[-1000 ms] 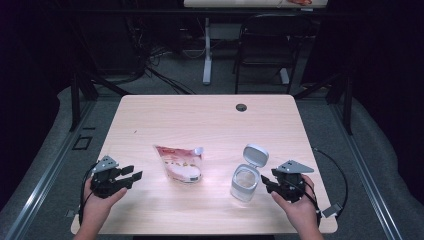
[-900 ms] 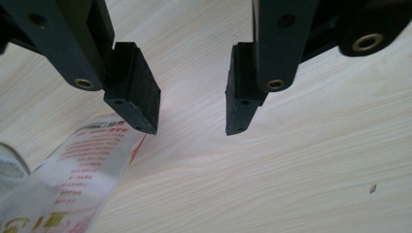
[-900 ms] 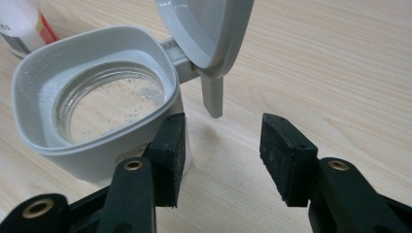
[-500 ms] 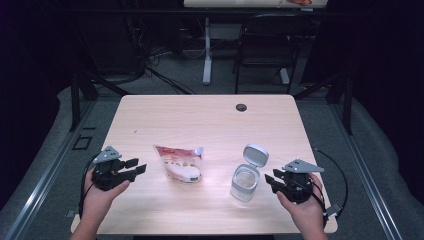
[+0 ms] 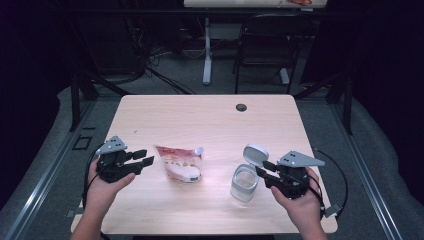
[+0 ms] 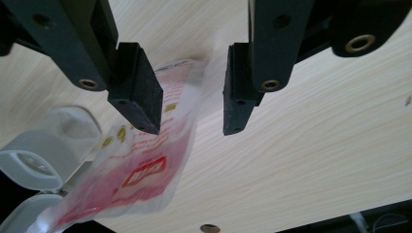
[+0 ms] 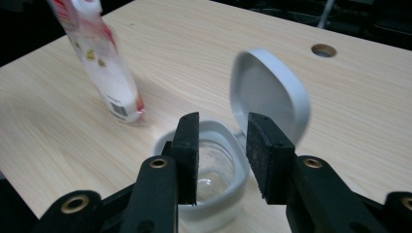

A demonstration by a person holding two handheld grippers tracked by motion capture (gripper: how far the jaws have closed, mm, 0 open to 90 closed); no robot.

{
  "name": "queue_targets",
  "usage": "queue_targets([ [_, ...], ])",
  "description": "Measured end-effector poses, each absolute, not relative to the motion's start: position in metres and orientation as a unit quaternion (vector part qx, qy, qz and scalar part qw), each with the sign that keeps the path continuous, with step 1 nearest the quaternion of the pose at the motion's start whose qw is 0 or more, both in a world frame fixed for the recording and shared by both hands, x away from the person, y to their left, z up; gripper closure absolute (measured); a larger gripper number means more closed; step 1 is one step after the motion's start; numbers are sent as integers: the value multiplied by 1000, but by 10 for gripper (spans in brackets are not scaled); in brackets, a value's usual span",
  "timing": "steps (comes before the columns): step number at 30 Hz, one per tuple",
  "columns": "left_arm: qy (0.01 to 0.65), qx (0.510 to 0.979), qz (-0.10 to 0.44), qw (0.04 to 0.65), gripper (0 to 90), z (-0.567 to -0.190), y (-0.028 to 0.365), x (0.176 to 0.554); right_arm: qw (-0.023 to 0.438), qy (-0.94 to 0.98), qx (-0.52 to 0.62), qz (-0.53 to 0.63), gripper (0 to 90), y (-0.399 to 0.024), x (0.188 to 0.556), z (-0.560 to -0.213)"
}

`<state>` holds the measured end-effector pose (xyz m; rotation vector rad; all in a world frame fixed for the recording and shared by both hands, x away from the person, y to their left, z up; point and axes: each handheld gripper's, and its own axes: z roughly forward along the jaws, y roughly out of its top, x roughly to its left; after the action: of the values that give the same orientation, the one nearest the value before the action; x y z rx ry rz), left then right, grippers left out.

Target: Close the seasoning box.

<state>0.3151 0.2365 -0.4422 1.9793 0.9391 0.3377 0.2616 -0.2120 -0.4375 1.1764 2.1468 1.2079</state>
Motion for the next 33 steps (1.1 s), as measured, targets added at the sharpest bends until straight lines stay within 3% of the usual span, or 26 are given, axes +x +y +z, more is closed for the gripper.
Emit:
queue_targets([
  [33, 342, 815, 118, 452, 666, -453, 219, 335, 145, 816, 335, 449, 633, -126, 314, -456],
])
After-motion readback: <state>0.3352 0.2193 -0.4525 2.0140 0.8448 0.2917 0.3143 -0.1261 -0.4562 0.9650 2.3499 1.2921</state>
